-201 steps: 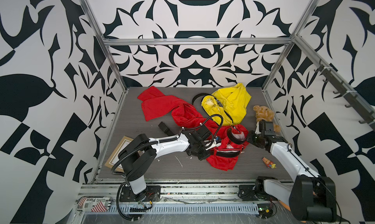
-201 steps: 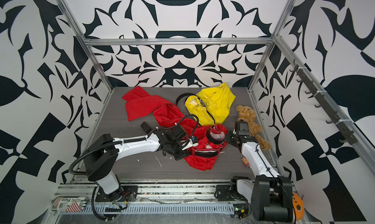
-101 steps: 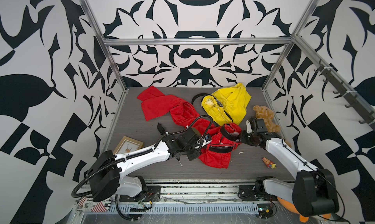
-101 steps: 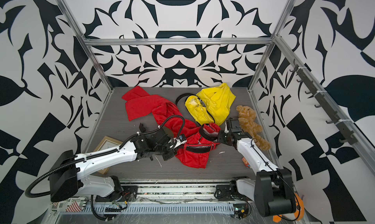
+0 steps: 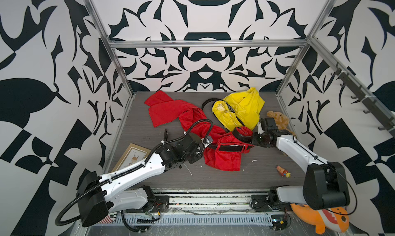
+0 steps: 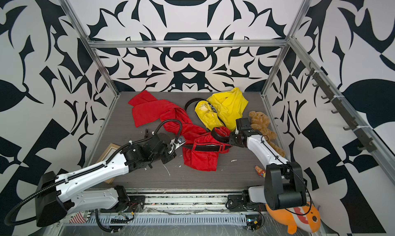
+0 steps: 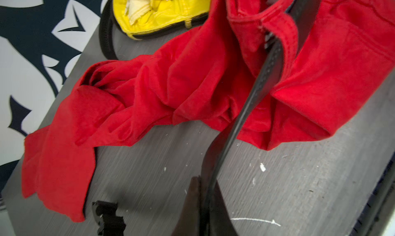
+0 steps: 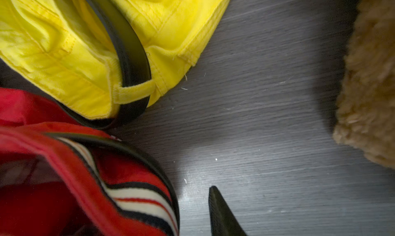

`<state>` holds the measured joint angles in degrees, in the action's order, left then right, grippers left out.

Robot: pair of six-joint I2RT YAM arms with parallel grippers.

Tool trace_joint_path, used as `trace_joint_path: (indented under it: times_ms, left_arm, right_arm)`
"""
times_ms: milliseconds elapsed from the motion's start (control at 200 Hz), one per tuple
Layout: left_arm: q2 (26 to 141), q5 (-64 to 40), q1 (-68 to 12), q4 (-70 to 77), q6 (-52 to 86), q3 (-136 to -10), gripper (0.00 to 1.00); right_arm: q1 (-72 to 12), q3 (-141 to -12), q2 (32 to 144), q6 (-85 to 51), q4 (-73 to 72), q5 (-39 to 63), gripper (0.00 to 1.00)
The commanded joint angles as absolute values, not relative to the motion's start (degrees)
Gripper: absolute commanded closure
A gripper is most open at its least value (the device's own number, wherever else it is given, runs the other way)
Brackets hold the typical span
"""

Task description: Remove the belt from the trousers

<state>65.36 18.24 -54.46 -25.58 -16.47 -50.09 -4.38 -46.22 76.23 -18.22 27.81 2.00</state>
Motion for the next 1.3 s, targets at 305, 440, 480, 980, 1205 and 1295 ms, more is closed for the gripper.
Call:
trace_joint_path:
  times_ms: [305, 440, 480, 980, 1205, 1295]
  left_arm:
    - [56.9, 29.6, -42.0, -23.7, -24.4, -48.3, 1.0]
    - [58.0, 30.9, -38.7, -22.4, -23.3, -48.6, 1.0]
    - [58.9, 31.4, -38.0, -21.9, -23.0, -48.8, 1.0]
    - [78.8, 28.8, -37.2, -6.7, -38.9, -61.3, 1.0]
    - [84.2, 21.6, -37.2, -8.2, -35.2, -63.3, 1.0]
    - [88.2, 19.9, -37.2, -13.9, -29.3, -64.4, 1.0]
  right_arm:
    - [4.2, -46.9, 73.5, -16.2, 29.4, -7.6, 0.64]
    - [5.7, -46.8, 73.0, -16.4, 28.8, -6.7, 0.64]
    - [5.9, -46.7, 73.2, -16.5, 28.7, -6.5, 0.64]
    - [5.9, -43.9, 74.0, -18.0, 26.5, -1.1, 0.63]
    - [5.8, -43.0, 73.7, -18.6, 26.2, 0.0, 0.63]
    - [5.9, -42.6, 73.9, -18.8, 26.0, 0.4, 0.63]
